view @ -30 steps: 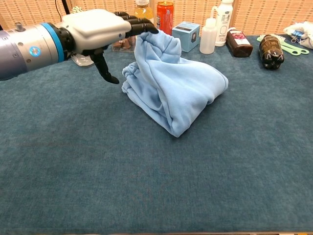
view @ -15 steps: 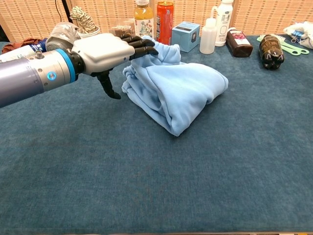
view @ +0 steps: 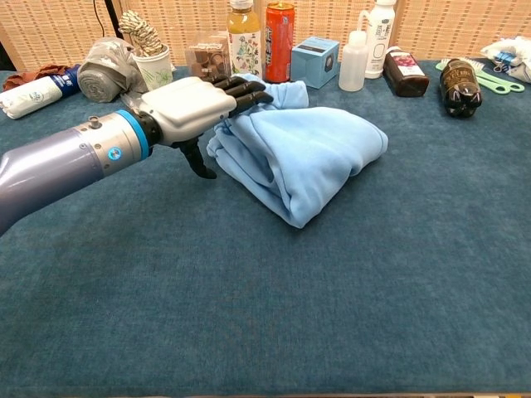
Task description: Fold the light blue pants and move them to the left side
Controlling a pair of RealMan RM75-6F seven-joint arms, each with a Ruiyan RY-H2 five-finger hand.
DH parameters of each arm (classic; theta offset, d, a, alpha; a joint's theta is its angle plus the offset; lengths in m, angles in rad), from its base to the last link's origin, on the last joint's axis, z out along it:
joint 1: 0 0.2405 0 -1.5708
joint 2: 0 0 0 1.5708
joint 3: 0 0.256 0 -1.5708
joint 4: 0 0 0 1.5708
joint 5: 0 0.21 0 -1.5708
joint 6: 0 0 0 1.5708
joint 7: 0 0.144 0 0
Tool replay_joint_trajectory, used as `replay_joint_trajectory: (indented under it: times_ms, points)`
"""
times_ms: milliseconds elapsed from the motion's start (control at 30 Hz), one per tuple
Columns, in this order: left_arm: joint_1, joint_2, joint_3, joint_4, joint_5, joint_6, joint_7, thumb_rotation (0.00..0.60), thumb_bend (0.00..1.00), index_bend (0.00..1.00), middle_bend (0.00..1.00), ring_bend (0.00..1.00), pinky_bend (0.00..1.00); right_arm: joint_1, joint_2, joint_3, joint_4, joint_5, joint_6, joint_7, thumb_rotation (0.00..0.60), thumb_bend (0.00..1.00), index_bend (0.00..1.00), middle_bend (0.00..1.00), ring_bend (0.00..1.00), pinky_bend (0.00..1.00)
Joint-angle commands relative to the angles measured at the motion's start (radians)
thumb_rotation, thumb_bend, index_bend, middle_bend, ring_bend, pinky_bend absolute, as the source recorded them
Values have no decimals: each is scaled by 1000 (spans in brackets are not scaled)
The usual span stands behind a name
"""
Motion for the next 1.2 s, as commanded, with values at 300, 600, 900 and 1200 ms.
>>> replay_joint_trajectory:
  times_ms: [300,600,900,1200]
  points:
    - [-55,-102,-28,132,-24,-26,-39,600,64,0,0,0,0,-10,7,10,-5,-9,18,0,600,0,0,0,0,0]
    - [-76,-166,-25,221,-14,12,-26,600,72,0,0,0,35,-14,12,12,-16,-23,25,11,600,0,0,0,0,0]
    - [-78,-232,-5,340,14,81,-35,600,427,515,336,317,448,-18,18,13,-22,-34,35,15,600,0,0,0,0,0]
    - [-69,-256,24,408,48,147,-76,600,670,789,614,560,672,-19,21,13,-27,-42,37,15,600,0,0,0,0,0]
